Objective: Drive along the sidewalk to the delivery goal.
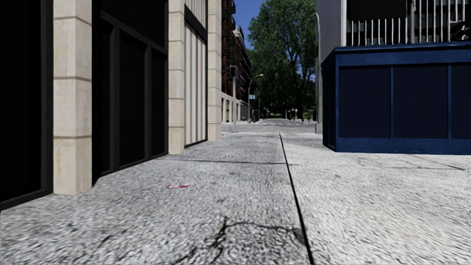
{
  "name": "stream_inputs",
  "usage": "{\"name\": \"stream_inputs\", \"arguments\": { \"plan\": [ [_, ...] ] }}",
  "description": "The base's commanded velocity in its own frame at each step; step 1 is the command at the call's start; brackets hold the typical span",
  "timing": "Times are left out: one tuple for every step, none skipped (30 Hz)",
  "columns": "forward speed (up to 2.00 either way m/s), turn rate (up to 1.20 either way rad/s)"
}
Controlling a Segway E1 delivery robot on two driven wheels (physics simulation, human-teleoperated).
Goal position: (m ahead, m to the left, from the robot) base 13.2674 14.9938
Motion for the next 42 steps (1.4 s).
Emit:
{"name": "stream_inputs", "arguments": {
  "plan": [
    [2.00, 0.00],
    [2.00, 0.00],
    [2.00, 0.00],
    [2.00, 0.00],
    [2.00, 0.00],
    [2.00, 0.00],
    [2.00, 0.00],
    [2.00, 0.00],
    [2.00, 0.00],
    [2.00, 0.00],
    [2.00, 0.00],
    [2.00, 0.00],
    [2.00, 0.00],
    [2.00, 0.00],
    [2.00, 0.00],
    [2.00, 0.00],
    [2.00, 0.00],
    [2.00, 0.00],
    [2.00, 0.00],
    [2.00, 0.00],
    [2.00, 0.00],
    [2.00, 0.00],
    [2.00, 0.00],
    [2.00, 0.00],
    [2.00, 0.00],
    [2.00, 0.00],
    [2.00, 0.00],
    [2.00, 0.00],
    [2.00, 0.00],
    [2.00, 0.00],
    [2.00, 0.00],
    [2.00, 0.00],
    [2.00, 0.00],
    [2.00, 0.00],
    [2.00, 0.00],
    [2.00, 0.00],
    [2.00, -0.08],
    [2.00, -0.08],
    [2.00, -0.15],
    [2.00, -0.17],
    [2.00, -0.18],
    [2.00, -0.22]
  ]
}}
